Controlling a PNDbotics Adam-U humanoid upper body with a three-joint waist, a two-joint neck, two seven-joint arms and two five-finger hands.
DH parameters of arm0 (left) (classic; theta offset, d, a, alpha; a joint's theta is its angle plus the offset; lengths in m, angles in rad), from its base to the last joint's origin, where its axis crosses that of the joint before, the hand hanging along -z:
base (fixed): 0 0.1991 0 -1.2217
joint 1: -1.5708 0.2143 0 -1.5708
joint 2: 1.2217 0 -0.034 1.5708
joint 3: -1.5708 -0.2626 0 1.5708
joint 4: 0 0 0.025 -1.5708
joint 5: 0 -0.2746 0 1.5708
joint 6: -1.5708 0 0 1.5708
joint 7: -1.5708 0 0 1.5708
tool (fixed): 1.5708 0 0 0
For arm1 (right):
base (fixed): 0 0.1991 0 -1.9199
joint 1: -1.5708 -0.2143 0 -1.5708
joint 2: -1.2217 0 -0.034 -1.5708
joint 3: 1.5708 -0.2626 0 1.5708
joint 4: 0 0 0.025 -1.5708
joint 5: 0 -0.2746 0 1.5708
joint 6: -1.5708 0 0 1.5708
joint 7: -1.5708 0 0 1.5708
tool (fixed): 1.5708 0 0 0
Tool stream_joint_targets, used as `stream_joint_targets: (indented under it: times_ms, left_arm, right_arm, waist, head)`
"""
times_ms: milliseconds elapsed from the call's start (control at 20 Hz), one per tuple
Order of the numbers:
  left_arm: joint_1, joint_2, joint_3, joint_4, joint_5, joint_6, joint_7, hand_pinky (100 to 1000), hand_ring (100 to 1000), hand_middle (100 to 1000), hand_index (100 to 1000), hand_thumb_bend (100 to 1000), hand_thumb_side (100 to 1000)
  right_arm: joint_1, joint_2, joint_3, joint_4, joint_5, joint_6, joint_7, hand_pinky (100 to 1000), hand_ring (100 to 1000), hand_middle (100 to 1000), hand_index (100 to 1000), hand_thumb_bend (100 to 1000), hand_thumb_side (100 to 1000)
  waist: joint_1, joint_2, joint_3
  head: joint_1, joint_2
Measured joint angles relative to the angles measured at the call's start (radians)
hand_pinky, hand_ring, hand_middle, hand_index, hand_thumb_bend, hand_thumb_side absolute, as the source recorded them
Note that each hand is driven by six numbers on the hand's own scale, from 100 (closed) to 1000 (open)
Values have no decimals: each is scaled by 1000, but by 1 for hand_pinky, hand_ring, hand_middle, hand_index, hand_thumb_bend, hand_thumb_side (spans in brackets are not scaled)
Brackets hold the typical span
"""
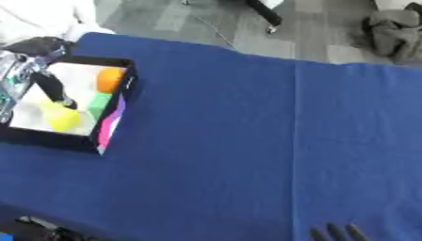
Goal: Pick up the objects with one hand, pass them to the other hand, and then place them into the box on the other side of the table.
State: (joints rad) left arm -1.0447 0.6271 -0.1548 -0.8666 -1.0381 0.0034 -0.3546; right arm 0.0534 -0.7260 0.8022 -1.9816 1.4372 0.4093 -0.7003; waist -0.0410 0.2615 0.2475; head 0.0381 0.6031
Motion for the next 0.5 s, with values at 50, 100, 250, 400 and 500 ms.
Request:
stream_joint_targets:
  times_ms: [50,100,250,400,500]
  left_arm:
    - [0,1,0,0,1,-2,2,1000,989,817,977,619,678]
    - [0,4,0,0,1,-4,3,1000,987,816,971,582,683]
    - [1,9,7,0,7,12,22,1000,1000,790,917,100,681]
    - [0,8,20,0,36,18,44,1000,1000,744,881,100,423]
    - [-7,7,39,-2,64,6,47,1000,960,751,859,100,397]
  right_arm:
    - [0,0,0,0,0,0,0,942,903,870,834,505,269]
    - [0,0,0,0,-2,0,0,942,903,869,834,505,269]
    - [4,1,-1,0,-3,0,0,941,905,870,835,507,282]
    - [8,2,-6,0,-3,0,0,941,907,871,835,509,283]
    - [10,3,-8,0,0,1,1,941,907,871,835,510,283]
  waist:
    - [0,0,0]
    - [0,0,0]
    - [-1,0,0]
    - [-3,0,1]
    - [-7,0,1]
  head:
    - [0,0]
    - [0,0]
    - [0,0]
    - [-1,0]
    - [-7,0]
